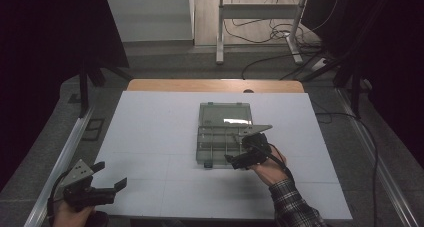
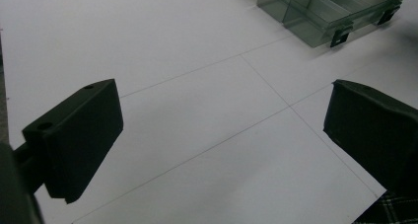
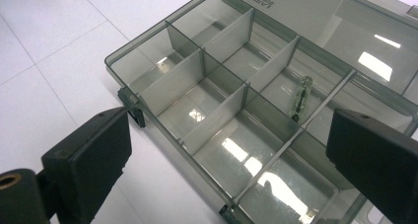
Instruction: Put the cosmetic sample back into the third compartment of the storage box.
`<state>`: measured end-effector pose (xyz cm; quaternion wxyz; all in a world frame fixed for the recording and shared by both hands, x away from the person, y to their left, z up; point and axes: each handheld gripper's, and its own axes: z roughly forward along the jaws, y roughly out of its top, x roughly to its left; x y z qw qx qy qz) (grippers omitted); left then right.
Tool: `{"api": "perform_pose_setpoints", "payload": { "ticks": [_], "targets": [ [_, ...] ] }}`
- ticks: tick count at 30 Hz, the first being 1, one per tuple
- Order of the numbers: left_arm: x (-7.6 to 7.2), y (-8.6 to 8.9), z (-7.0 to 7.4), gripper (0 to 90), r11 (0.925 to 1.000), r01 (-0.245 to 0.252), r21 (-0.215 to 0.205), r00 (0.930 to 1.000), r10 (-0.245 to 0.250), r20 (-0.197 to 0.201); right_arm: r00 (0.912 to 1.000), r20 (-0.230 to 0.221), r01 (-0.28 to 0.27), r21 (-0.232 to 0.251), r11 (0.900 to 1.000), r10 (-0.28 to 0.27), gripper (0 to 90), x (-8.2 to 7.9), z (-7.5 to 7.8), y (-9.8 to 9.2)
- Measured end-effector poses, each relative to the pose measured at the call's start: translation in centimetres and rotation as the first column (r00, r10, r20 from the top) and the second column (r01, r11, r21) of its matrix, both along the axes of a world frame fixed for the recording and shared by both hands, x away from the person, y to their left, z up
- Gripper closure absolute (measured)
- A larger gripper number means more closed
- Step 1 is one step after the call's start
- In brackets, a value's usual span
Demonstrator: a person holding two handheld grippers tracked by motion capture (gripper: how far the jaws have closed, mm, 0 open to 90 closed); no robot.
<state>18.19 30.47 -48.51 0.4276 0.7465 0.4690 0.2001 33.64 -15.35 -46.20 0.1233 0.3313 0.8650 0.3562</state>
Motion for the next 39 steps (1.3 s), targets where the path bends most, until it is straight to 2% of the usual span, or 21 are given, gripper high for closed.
{"api": "perform_pose_setpoints", "payload": {
  "ticks": [7, 15, 19, 39],
  "targets": [
    [0.0, 0.0, 0.0, 1.9, 1.0000, 0.001, 0.000, 1.0000, -0.001, 0.000, 0.9998, -0.012, -0.013, 0.009, 1.000, 0.013, 3.0, -0.5, -0.1, -0.4],
    [0.0, 0.0, 0.0, 2.0, 1.0000, 0.002, 0.000, 1.0000, -0.002, 0.000, 0.9994, -0.019, -0.029, -0.024, 0.999, 0.028, 1.7, -1.4, -0.4, -0.6],
    [0.0, 0.0, 0.0, 2.0, 1.0000, 0.001, -0.001, 1.0000, -0.001, 0.000, 0.9992, -0.025, -0.032, -0.025, 0.999, 0.031, 1.7, -1.8, -0.5, -0.8],
    [0.0, 0.0, 0.0, 1.9, 1.0000, 0.001, 0.000, 1.0000, -0.001, 0.001, 0.9991, 0.004, -0.042, -0.028, 0.999, 0.043, 1.9, -3.6, -0.4, -1.6]
  ]
}}
